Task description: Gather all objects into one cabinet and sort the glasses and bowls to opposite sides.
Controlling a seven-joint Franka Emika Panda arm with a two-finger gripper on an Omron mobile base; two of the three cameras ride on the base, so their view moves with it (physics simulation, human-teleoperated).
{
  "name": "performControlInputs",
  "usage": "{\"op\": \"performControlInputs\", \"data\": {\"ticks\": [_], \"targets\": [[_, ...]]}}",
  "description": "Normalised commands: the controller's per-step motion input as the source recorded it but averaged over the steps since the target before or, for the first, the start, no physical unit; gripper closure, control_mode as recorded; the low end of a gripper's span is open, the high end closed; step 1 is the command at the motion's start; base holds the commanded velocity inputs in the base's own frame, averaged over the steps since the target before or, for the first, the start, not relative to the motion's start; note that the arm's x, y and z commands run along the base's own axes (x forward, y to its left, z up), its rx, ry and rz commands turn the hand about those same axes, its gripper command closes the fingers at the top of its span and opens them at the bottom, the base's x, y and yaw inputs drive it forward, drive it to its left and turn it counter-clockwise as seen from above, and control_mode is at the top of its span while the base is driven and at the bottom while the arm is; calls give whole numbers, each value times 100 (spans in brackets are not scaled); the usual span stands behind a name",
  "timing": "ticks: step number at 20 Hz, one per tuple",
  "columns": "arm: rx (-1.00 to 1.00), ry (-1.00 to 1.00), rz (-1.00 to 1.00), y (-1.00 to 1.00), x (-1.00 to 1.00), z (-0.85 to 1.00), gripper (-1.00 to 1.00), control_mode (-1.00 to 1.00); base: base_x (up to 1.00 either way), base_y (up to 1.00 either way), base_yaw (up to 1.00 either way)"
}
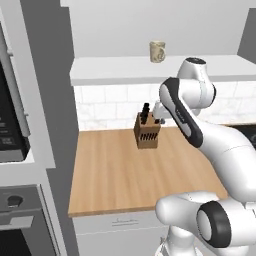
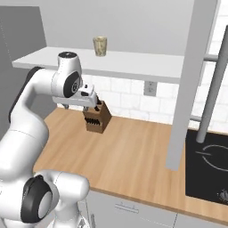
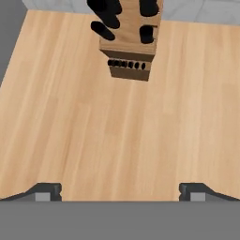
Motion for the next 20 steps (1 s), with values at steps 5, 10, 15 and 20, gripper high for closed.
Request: {"op": "performControlInputs", "data": {"ticks": [5,10,15,20], "targets": [[0,0,0,0,0,0,-100,100,54,0,0],[0,0,0,0,0,0,-100,100,35,0,-2],[0,0,-1,0,5,0,-100,-100,21,0,-3],[0,0,-4,0,5,0,-100,-100,0,0,0]]}}
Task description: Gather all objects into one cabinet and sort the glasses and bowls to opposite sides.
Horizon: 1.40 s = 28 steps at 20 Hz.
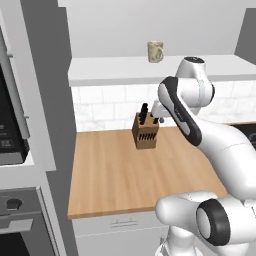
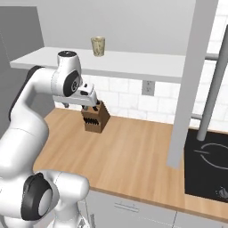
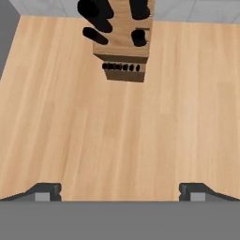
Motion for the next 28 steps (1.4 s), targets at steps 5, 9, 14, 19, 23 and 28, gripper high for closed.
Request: {"op": "performControlInputs", "data": {"ticks": [5,9,14,19,23,28], "targets": [[0,-1,0,0,-22,9,-100,-100,0,0,0],[0,-1,0,0,-64,28,-100,-100,0,0,0],[0,0,0,0,-24,49,-100,-100,0,0,0],[-1,-2,0,0,0,46,-100,-100,0,0,0],[0,-9,0,0,0,42,-100,-100,0,0,0],[-5,-29,0,0,0,30,-100,-100,0,0,0]]}}
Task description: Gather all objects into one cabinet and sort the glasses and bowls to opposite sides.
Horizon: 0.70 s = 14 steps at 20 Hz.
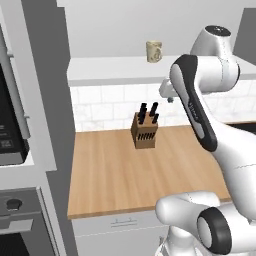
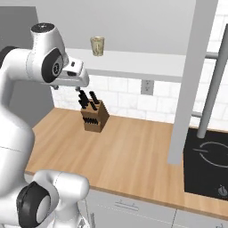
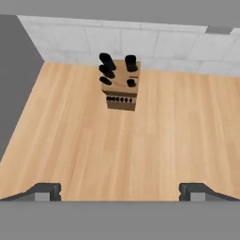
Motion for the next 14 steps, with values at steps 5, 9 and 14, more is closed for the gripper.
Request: {"op": "performControlInputs", "data": {"ticks": [5,9,14], "targets": [[-6,-41,0,0,0,20,-100,-100,0,0,0],[0,-30,0,0,0,24,-100,-100,0,0,0],[0,-16,0,0,3,42,-100,-100,0,0,0]]}}
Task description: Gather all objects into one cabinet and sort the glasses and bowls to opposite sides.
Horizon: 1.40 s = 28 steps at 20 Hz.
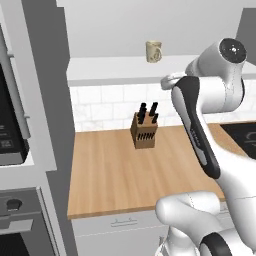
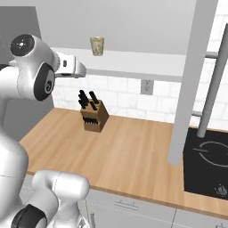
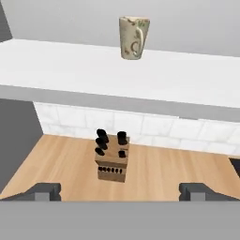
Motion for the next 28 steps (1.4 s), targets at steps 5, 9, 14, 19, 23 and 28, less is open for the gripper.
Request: {"op": "performControlInputs", "data": {"ticks": [5,9,14,19,23,28], "targets": [[0,-9,0,0,12,39,-100,-100,0,0,0],[0,-9,0,0,16,33,-100,-100,0,0,0],[0,-9,0,-8,20,18,-100,-100,0,0,0],[0,-12,0,-14,31,0,-100,-100,0,0,0],[0,-5,0,-7,26,6,-100,-100,0,0,0],[0,0,0,0,16,11,-100,-100,0,0,0]]}}
